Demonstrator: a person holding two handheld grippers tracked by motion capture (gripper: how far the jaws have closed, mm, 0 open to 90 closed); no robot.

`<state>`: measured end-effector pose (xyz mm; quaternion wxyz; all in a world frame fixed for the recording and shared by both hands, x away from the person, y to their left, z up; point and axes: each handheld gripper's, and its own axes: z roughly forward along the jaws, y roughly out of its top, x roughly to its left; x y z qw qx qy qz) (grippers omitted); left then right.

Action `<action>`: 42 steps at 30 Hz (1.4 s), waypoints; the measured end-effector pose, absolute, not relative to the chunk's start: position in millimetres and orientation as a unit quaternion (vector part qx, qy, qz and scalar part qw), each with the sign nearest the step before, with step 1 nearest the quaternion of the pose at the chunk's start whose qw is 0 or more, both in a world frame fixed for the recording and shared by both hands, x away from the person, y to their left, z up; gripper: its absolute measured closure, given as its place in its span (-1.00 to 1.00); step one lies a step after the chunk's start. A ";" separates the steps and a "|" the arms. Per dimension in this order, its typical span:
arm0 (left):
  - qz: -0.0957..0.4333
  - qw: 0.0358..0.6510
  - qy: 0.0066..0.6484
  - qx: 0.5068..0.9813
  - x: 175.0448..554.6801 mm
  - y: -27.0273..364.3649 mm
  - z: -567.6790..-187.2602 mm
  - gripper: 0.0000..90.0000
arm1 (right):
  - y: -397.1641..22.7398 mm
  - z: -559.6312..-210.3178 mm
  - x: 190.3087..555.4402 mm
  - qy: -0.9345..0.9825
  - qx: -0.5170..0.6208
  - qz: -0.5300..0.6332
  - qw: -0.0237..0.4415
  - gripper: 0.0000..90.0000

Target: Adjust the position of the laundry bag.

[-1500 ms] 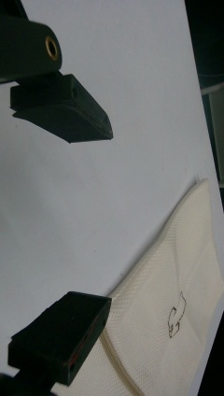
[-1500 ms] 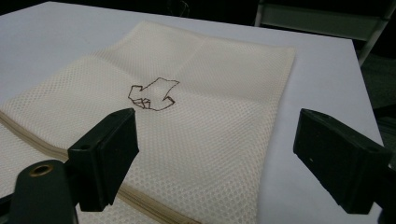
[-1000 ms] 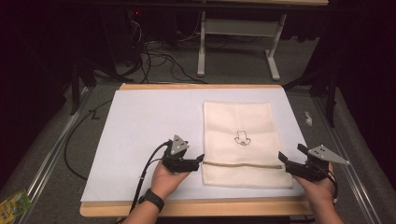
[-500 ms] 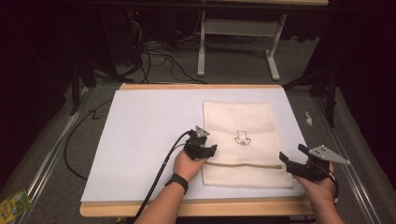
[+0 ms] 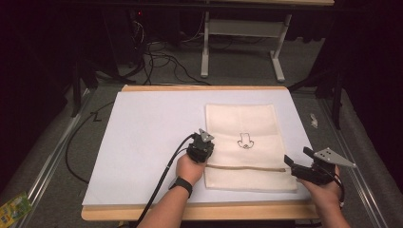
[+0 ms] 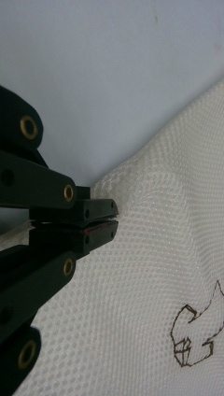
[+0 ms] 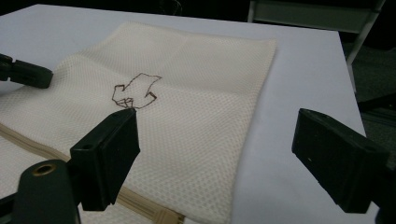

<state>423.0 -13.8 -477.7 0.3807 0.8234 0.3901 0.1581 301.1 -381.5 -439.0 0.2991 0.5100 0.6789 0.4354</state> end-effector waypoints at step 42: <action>0.194 0.429 0.423 0.774 372.5 103.2 -444.4 0.03 | -362.3 -445.7 305.4 0.708 0.491 0.443 0.250 -0.40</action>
